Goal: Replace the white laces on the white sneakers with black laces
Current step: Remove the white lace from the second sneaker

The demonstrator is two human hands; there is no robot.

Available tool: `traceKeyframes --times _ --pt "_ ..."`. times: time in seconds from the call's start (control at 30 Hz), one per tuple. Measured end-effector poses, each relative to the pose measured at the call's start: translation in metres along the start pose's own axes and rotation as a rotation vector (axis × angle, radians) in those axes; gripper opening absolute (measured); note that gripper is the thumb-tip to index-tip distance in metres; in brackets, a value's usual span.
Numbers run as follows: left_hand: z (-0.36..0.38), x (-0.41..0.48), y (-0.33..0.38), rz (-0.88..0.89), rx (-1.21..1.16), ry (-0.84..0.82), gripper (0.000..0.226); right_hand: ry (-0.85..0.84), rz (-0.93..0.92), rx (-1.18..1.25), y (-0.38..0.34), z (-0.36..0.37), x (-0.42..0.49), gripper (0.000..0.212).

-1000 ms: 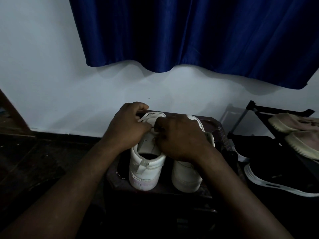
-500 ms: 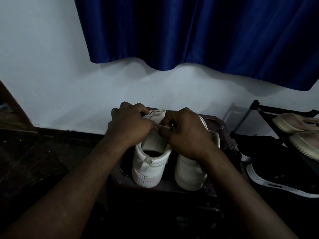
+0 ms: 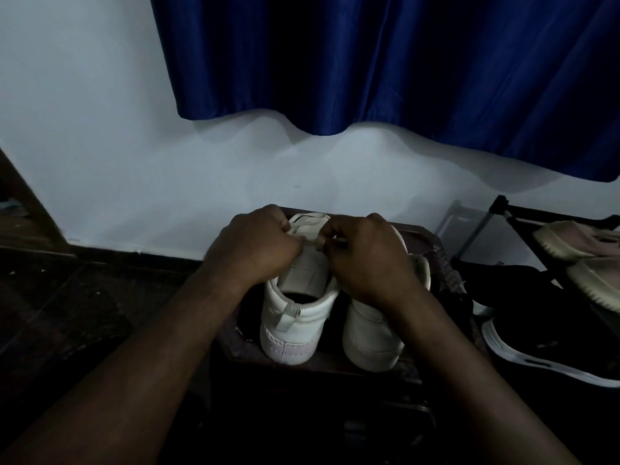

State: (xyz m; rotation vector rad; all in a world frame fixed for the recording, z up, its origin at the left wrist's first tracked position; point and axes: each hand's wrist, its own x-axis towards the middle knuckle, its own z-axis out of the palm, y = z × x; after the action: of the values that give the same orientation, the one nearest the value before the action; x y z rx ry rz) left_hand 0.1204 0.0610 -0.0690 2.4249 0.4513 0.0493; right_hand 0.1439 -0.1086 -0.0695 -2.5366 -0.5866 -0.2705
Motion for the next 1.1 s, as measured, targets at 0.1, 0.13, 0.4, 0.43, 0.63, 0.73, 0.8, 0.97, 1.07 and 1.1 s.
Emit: traceKeyframes --times 0.1,0.13,0.4,0.43,0.63,0.73,0.8,0.97,1.07,1.1 --pt "0.001 0.002 -0.002 0.036 0.009 0.003 0.040 0.142 0.060 0.518 0.006 -0.006 0.003 0.020" --pt "0.002 0.004 -0.004 0.052 0.013 0.010 0.038 0.212 0.098 0.802 0.006 -0.012 0.004 0.021" --pt "0.004 0.005 -0.004 0.073 -0.007 0.048 0.038 0.209 0.082 0.625 0.004 -0.010 -0.001 0.008" --pt "0.004 0.005 -0.005 0.071 -0.017 0.052 0.038 0.145 0.060 0.496 0.003 -0.008 0.000 0.001" --pt "0.003 0.005 -0.008 0.036 -0.105 0.075 0.036 -0.072 -0.014 -0.091 -0.008 -0.009 0.000 0.024" --pt "0.002 0.006 -0.010 0.047 -0.108 0.093 0.028 -0.078 -0.076 -0.143 -0.007 -0.008 0.000 0.019" --pt "0.001 0.005 -0.010 0.058 -0.094 0.104 0.028 -0.028 -0.061 0.017 -0.002 -0.003 0.003 0.011" --pt "0.000 0.004 -0.010 0.078 -0.098 0.089 0.030 0.343 0.177 1.082 0.009 -0.013 0.007 0.035" --pt "0.001 0.005 -0.010 0.078 -0.094 0.094 0.031 0.352 0.136 1.375 0.014 -0.022 0.005 0.032" --pt "0.001 0.005 -0.010 0.078 -0.094 0.094 0.030 0.290 0.091 1.428 0.013 -0.022 0.005 0.027"
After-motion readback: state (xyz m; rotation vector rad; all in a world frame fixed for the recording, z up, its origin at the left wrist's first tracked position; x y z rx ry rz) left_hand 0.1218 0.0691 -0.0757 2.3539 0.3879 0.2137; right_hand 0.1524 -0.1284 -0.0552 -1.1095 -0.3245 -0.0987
